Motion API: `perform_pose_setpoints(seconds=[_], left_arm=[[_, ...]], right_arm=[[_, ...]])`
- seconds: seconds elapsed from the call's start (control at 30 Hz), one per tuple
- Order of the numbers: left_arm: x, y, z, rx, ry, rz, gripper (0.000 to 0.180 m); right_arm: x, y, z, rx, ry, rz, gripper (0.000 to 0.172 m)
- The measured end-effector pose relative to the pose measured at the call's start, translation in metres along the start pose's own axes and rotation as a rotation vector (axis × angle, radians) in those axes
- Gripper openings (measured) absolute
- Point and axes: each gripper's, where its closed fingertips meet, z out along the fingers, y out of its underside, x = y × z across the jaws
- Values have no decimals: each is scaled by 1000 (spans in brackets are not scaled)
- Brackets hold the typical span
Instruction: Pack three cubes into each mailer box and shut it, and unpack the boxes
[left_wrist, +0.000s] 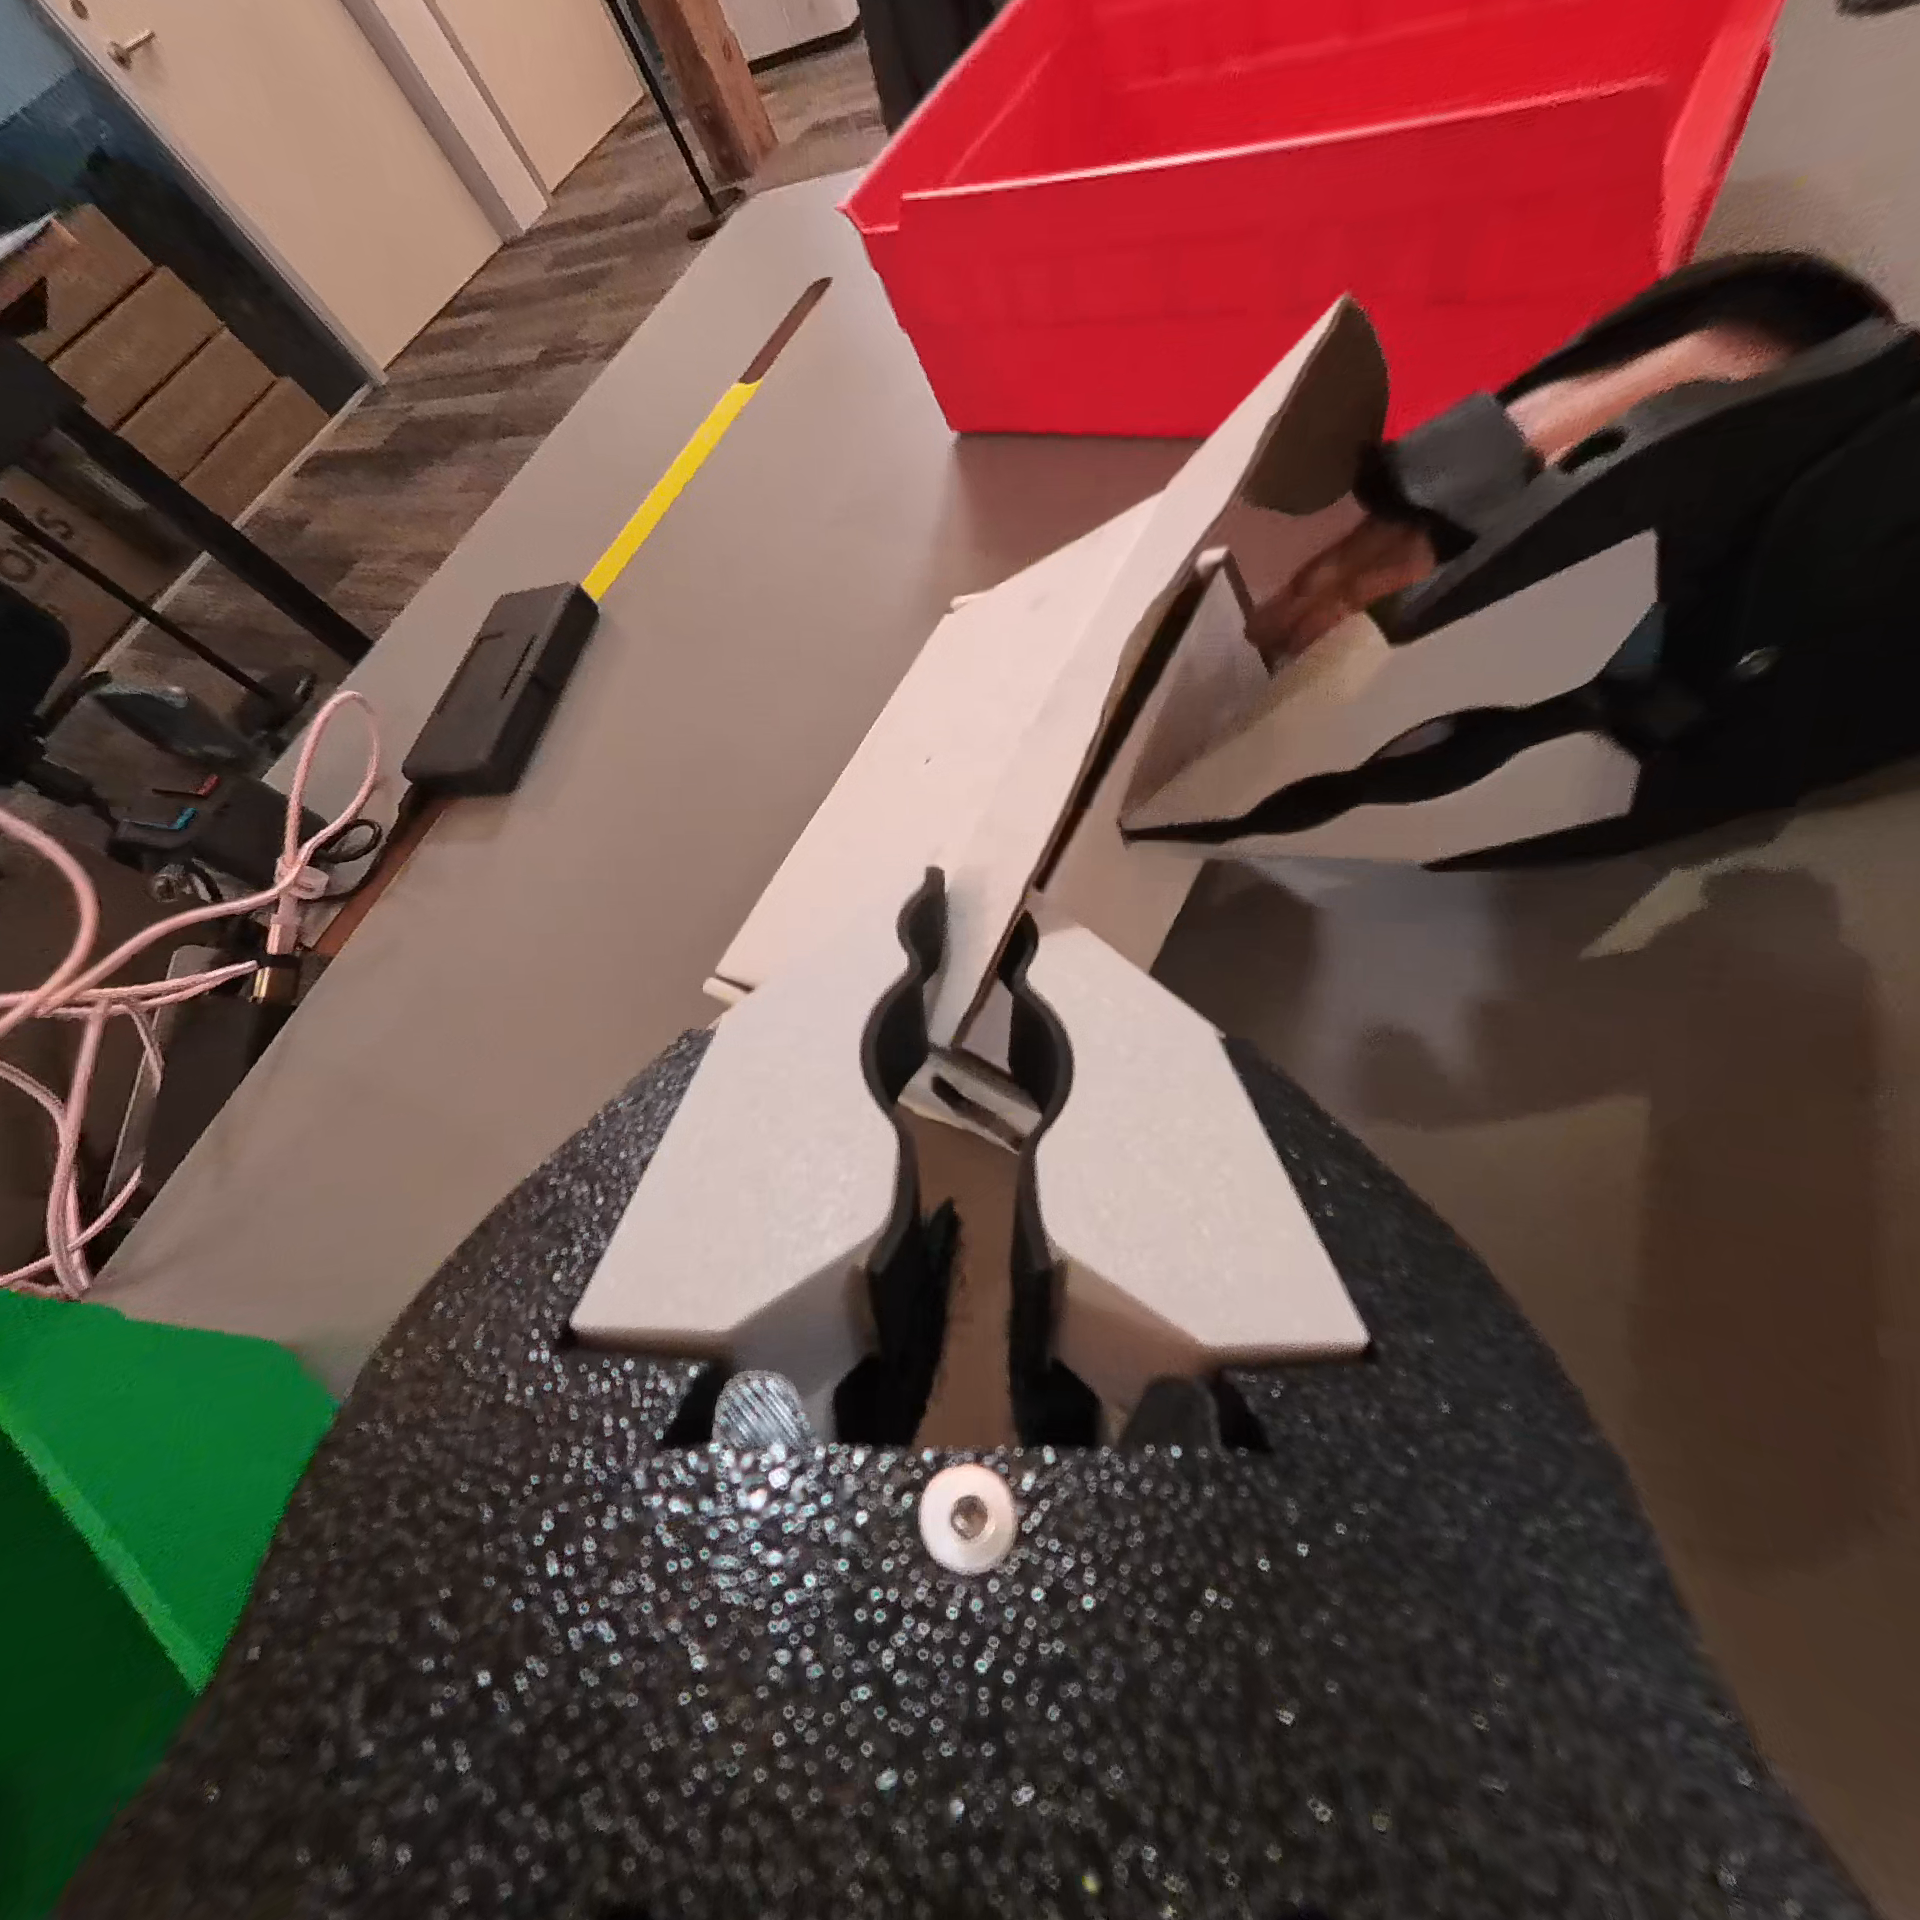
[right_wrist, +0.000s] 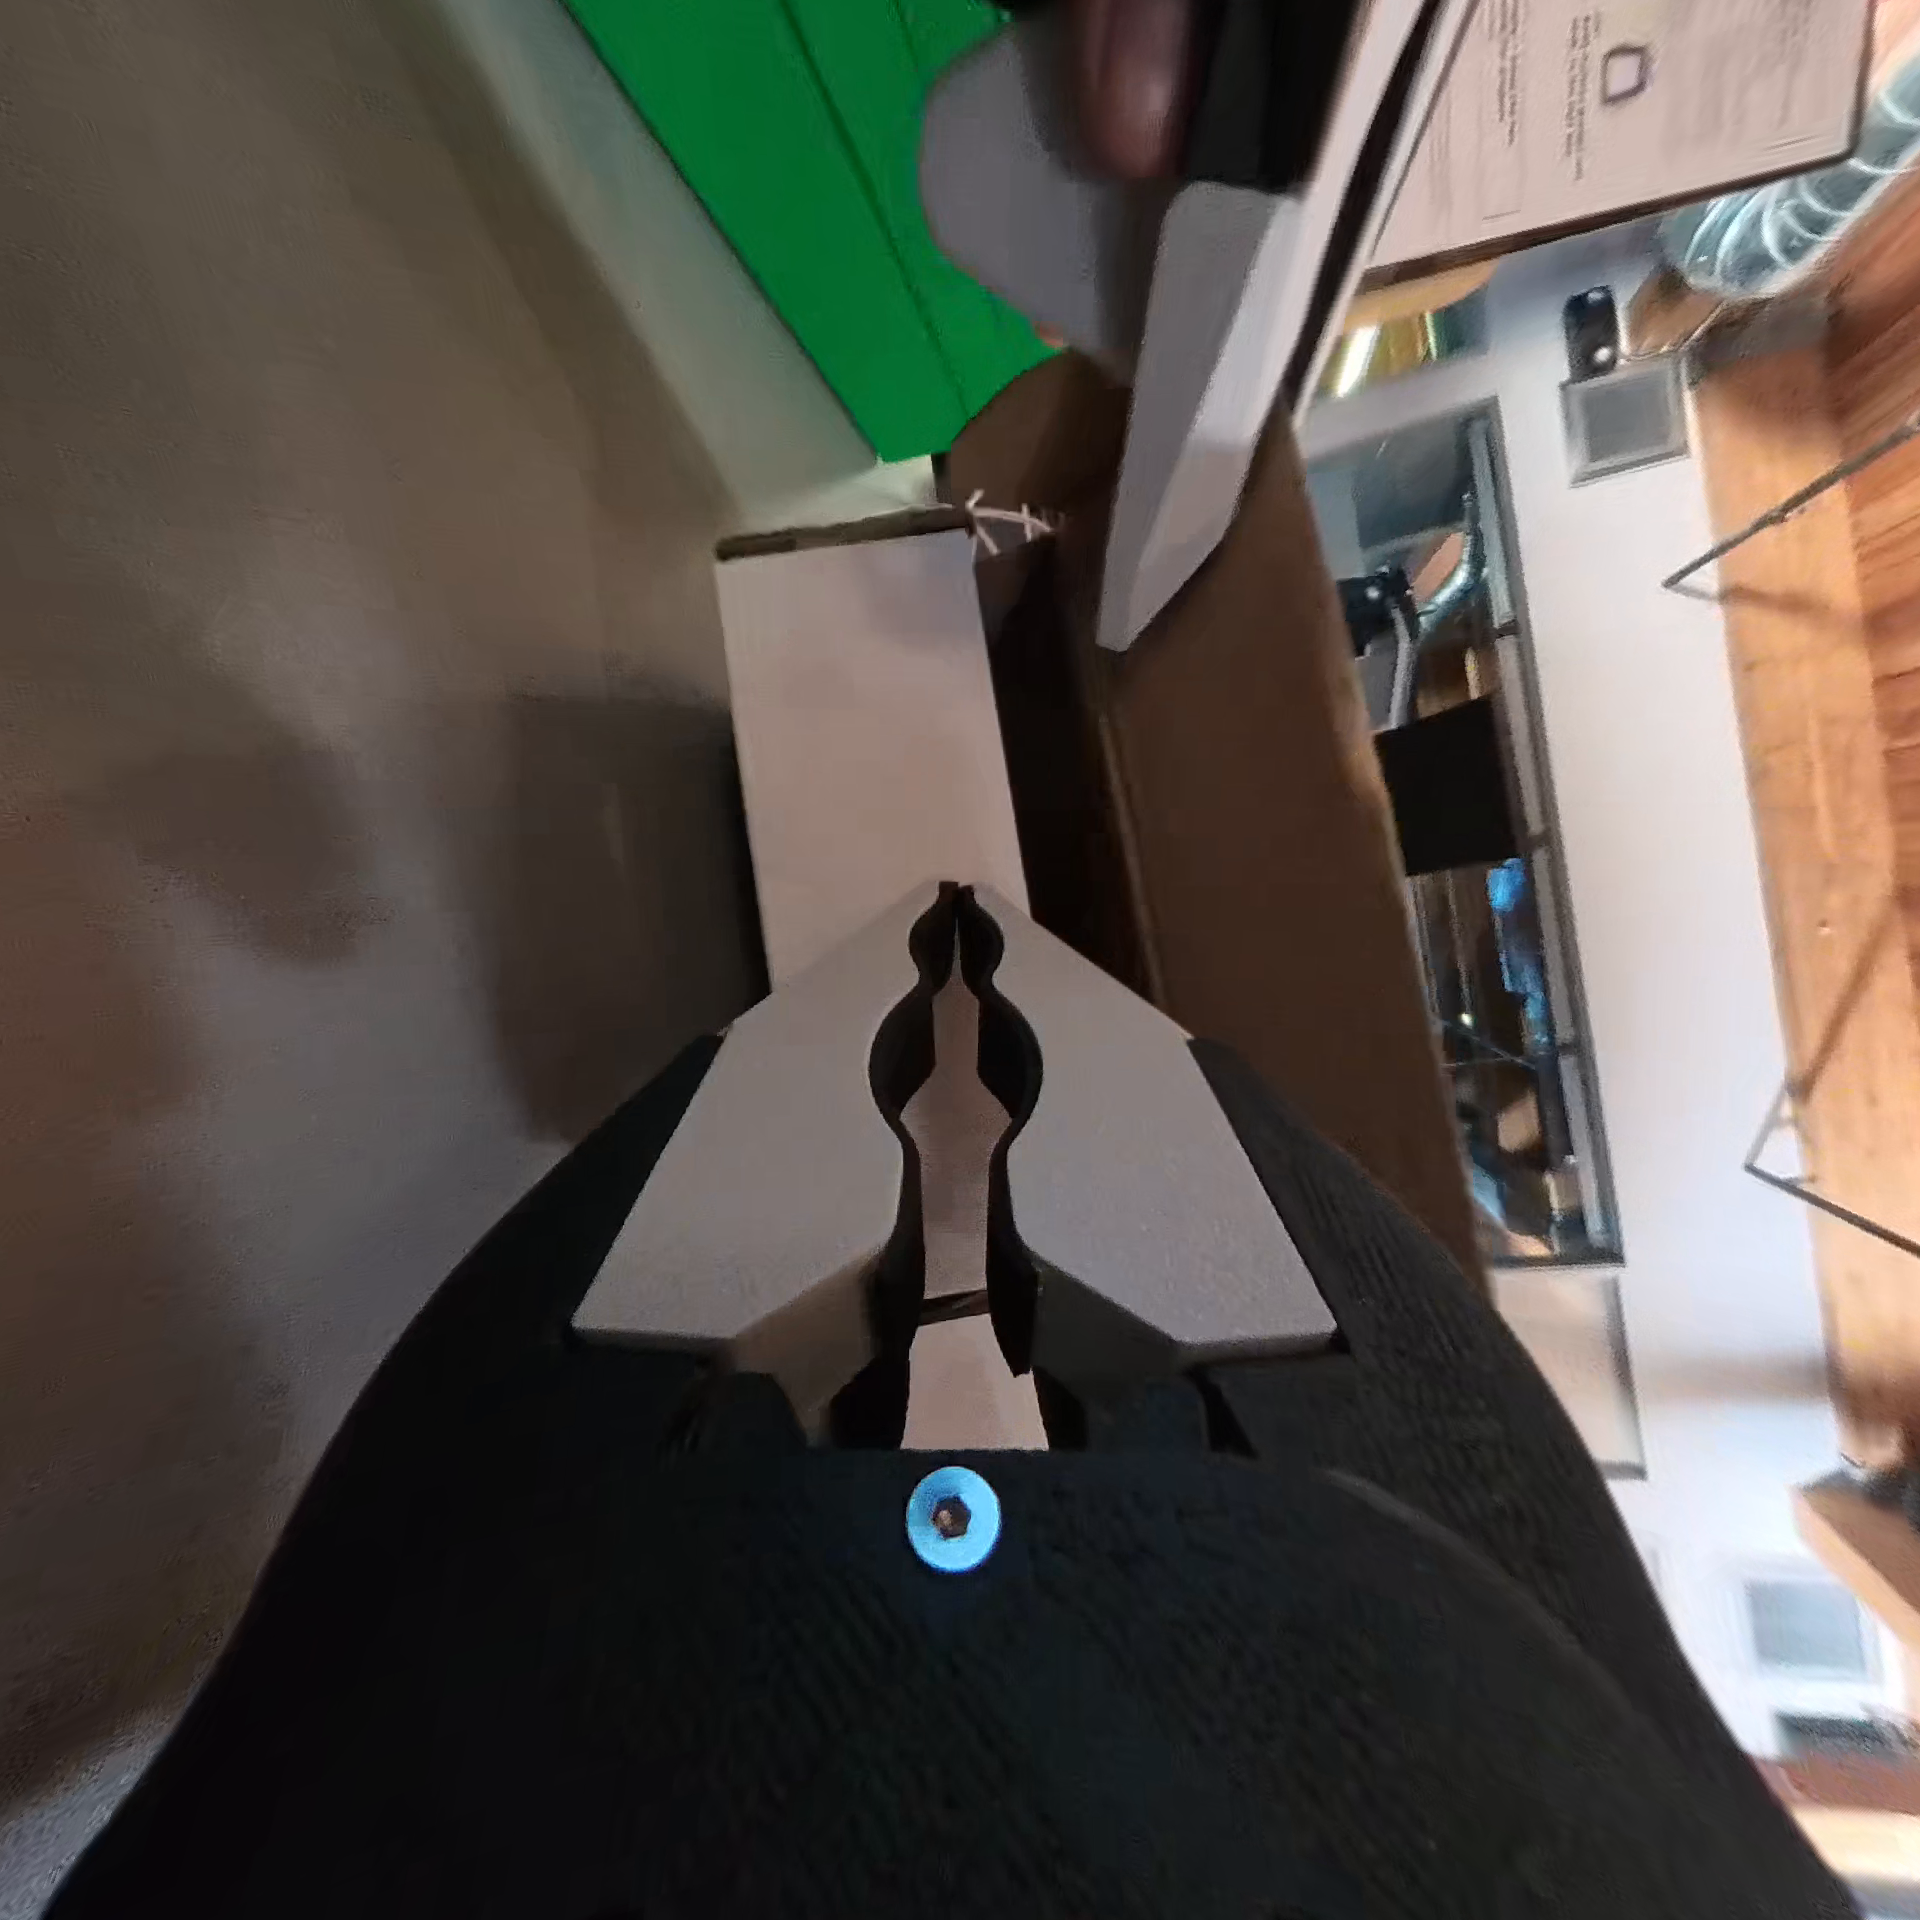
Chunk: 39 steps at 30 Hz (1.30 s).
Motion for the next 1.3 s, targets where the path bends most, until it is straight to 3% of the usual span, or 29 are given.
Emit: perform_pose_setpoints(seconds=[0.17, 0.27, 0.33, 0.4, 0.47, 0.57, 0.67, 0.83, 0.93, 1.1, 1.3], left_arm=[[-17, -10, -5, 50, -53, -121, 7], [-27, -14, -7, 58, -95, -160, 7], [-30, -16, -7, 50, -115, -156, 7], [-31, -18, -6, 45, -121, -154, 7], [-30, -19, -5, 29, -102, -143, 7], [-31, -21, -3, -2, -73, -128, 7], [-35, -27, 0, -30, -48, -105, 8], [-51, -39, 11, -63, 7, -17, 7], [-85, -47, 21, -58, -69, -53, 8], [-144, -19, 53, -203, -227, -128, 12], [-162, 18, 86, -235, -218, -373, 19]], right_arm=[[-18, 10, 5, -52, -88, -54, 0], [1, -16, -9, 113, 23, -40, 0], [14, -30, -18, 187, 76, 17, 16], [12, -20, -11, 128, 43, 72, 39], [4, -4, -2, 51, -29, 125, 47], [-8, 11, 4, -4, -108, 190, 43], [-16, 21, 7, -49, -159, 190, 19], [-22, 18, 4, -12, -210, 157, 12], [-23, 19, 1, 1, -234, 149, 11], [-24, 20, -6, 57, -270, 159, 10], [-23, 23, -11, 96, -287, 160, 10]])
